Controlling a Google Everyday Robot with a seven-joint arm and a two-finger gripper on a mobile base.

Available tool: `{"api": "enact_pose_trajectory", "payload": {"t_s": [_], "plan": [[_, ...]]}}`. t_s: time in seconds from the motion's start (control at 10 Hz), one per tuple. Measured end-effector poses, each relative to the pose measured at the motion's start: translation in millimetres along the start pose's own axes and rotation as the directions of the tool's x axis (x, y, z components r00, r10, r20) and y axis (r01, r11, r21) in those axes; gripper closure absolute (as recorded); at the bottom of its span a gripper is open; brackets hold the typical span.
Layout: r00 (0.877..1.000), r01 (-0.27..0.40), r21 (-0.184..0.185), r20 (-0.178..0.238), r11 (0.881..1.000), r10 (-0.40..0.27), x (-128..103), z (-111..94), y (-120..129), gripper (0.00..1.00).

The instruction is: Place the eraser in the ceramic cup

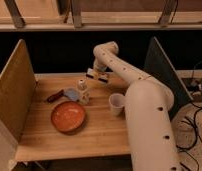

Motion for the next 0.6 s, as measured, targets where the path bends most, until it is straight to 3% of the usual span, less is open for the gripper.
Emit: {"api": "enact_pose_trajectory", "payload": {"t_s": [0.3,0.6], "plan": [[0.995,0.088,0.073,0.031,0.993,-0.09,-30,-32,-18,1.0],[0.987,0.152,0.12,0.035,0.981,-0.157,-52,-63,-17,1.0]]}}
